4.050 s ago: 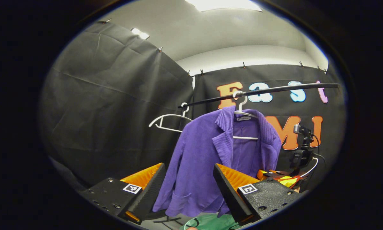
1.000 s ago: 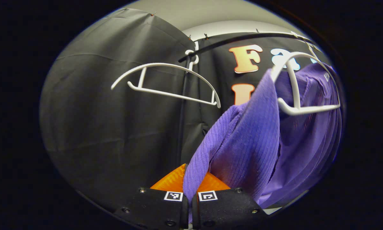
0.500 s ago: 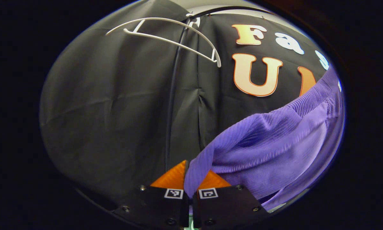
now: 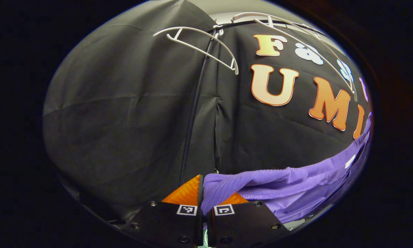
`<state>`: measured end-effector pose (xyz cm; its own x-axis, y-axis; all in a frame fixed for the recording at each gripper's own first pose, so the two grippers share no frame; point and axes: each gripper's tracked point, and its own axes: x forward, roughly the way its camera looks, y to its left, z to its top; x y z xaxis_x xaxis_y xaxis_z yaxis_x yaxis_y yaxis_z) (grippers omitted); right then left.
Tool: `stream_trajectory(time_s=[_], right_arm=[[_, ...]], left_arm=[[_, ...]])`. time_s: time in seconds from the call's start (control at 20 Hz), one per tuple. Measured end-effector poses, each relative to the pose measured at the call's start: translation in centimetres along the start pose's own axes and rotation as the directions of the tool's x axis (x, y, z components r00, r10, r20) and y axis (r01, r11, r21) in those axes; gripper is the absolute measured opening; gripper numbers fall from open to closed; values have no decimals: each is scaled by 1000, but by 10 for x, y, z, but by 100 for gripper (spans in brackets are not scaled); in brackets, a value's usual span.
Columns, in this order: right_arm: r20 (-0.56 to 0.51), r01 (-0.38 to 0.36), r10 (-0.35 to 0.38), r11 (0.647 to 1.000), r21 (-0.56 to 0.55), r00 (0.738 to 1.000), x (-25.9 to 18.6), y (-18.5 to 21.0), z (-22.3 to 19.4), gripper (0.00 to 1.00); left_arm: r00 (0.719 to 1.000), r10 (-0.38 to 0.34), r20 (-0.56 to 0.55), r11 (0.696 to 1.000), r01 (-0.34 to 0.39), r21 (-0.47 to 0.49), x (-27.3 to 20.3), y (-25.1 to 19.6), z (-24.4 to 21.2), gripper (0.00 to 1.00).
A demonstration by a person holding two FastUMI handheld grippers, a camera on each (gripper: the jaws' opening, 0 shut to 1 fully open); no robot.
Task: Grasp the clothes on the hanger with both hands and then place them into the laundry hamper below.
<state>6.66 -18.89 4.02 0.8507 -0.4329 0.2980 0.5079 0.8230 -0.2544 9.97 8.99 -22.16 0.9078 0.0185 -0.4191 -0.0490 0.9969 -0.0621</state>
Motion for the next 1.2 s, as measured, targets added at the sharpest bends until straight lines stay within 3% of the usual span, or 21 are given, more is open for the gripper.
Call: stream_trajectory(time_s=[0.15,0.3,0.5,0.65,0.8,0.95,1.1,1.2], right_arm=[[-26,-61,62,998,13,998,-13,13,-1,8],[-37,-164,165,985,48,986,-26,42,4,7],[-81,-340,349,934,108,933,-57,104,-12,7],[-156,-450,472,879,158,868,-92,153,-42,7],[-255,-531,577,815,230,776,-132,199,-83,7],[-412,-556,585,806,203,698,-172,216,-143,8],[-534,-552,602,788,273,594,-211,230,-198,8],[-588,-524,593,794,309,550,-233,232,-221,8]], left_arm=[[1000,6,15,1000,-7,6,-25,13,12,5],[998,-10,57,1000,9,19,-41,-3,33,5],[992,-99,81,994,96,42,-64,-40,44,5],[980,-190,67,980,186,67,-72,-83,33,5],[970,-241,-7,964,241,110,-69,-119,-5,5],[964,-216,-154,966,234,106,-62,-133,-65,9],[927,-213,-309,969,241,56,-63,-143,-128,13],[905,-212,-369,971,239,28,-66,-149,-154,13]])
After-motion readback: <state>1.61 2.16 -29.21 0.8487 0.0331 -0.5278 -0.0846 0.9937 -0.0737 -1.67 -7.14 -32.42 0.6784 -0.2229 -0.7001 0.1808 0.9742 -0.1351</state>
